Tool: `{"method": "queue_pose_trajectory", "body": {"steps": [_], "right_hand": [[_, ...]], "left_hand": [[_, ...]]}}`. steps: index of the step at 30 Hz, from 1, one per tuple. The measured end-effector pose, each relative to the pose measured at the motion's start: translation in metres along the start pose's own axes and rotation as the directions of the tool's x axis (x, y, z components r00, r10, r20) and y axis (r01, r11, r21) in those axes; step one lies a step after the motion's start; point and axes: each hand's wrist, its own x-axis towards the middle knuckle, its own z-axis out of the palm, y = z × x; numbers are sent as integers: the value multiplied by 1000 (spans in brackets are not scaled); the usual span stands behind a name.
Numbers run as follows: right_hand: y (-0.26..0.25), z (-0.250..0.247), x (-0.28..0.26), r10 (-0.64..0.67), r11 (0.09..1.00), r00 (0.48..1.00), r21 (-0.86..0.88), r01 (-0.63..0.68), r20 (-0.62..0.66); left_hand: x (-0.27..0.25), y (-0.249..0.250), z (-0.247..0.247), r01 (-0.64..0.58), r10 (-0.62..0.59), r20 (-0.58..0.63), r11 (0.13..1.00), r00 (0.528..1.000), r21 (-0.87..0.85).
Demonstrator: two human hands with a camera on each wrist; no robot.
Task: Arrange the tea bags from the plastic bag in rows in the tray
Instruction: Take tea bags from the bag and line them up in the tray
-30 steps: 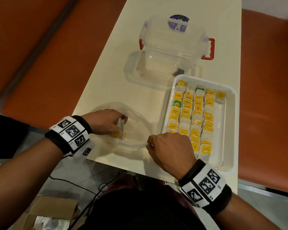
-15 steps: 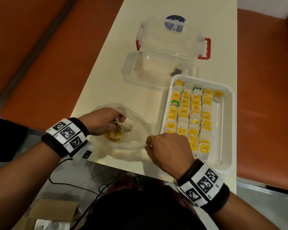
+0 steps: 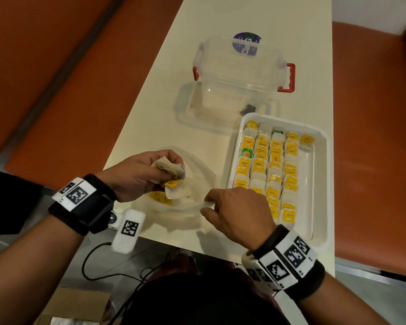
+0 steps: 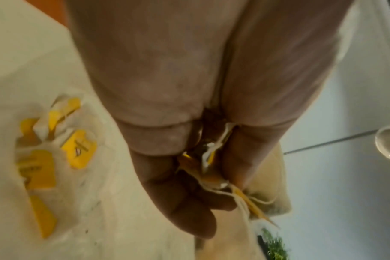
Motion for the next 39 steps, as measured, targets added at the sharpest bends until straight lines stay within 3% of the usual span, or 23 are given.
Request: {"method": "queue_pose_trajectory", "body": {"steps": [5, 11, 13, 18, 21, 24, 26, 31, 39], "right_hand": [[6, -22, 3, 73, 897, 997, 436, -70, 8], [8, -29, 4, 101, 758, 995, 649, -69, -11], [5, -26, 2, 79, 757, 995, 653, -19, -62], [2, -21, -5, 59, 876, 960, 475, 82, -274], [9, -21, -7, 109, 859, 926, 504, 96, -361], [20, -22, -9, 117, 848, 921, 520, 102, -371], [27, -27, -13, 137, 795, 920, 594, 119, -366], [53, -40, -24, 233, 563, 943, 824, 69, -238], [85, -57, -39, 289, 467, 923, 879, 93, -252]], "left_hand": [[1, -5, 14, -73, 67, -36, 974, 997, -216], [4, -2, 36, -121, 119, -28, 914, 992, -386], [7, -1, 43, -127, 116, -51, 909, 992, -396], [14, 1, 57, -124, 94, -86, 875, 992, -468], [17, 4, 67, -144, 100, -114, 857, 988, -495], [20, 6, 74, -139, 69, -154, 848, 986, -512], [24, 7, 78, -129, 36, -185, 844, 982, -521], [29, 9, 86, -120, -9, -233, 837, 972, -534], [41, 13, 108, -89, -52, -267, 868, 962, -489]]}}
